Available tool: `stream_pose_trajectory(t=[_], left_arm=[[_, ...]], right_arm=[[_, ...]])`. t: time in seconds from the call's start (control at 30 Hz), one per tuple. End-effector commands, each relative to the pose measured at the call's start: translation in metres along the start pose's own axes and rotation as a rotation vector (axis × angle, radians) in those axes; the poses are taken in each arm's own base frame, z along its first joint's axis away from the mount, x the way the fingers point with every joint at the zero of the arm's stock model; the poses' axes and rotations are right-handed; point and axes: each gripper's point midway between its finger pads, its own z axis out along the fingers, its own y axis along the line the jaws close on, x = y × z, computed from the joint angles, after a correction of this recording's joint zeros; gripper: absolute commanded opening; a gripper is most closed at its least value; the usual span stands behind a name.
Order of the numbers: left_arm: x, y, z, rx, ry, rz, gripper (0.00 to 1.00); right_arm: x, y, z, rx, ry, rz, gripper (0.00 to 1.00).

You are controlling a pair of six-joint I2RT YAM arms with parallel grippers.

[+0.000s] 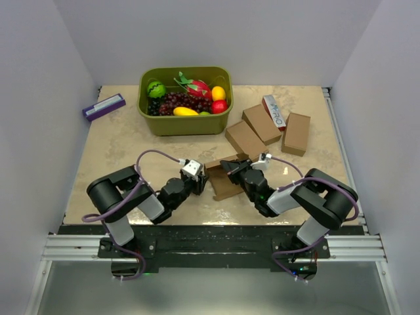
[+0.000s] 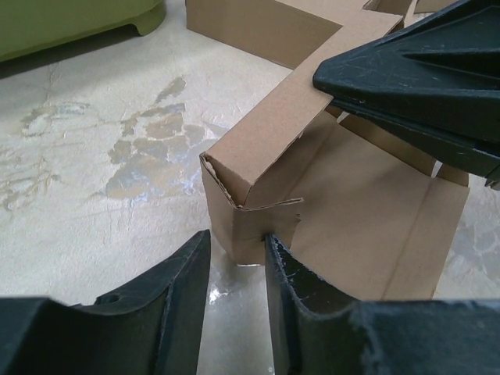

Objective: Fold the paper box

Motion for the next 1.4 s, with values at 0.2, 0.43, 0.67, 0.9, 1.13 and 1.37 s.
stream_pose_trajectory(t=[0.2,0.43,0.67,0.9,1.13,1.37], left_arm=[[-0.086,-0.008,0.012,0.074,-0.329,0.009,0.49],[-0.088,-0.013,0.014,0.163,-0.327,0.053,0.58],[-0.091,-0.009,0.014,0.210,-0.328,0.041,0.66],[-0.090,-0.018,0.017,0.281,-0.321,0.033,0.68],[-0.088,-0.015,0.026,0.273,-0.305,0.034,0.61],[-0.081,-0.011,0.026,0.249,-0.283,0.032,0.59]], right_arm=[[0.026,-0.054,-0.015,0.160,0.105,-0.109,0.00],[0.024,-0.052,-0.016,0.155,0.102,-0.119,0.00],[0.023,-0.049,-0.015,0.161,0.099,-0.131,0.00],[0.023,-0.046,-0.015,0.153,0.102,-0.138,0.00],[0.022,-0.047,-0.016,0.153,0.099,-0.143,0.00],[0.023,-0.048,-0.017,0.156,0.106,-0.146,0.00]])
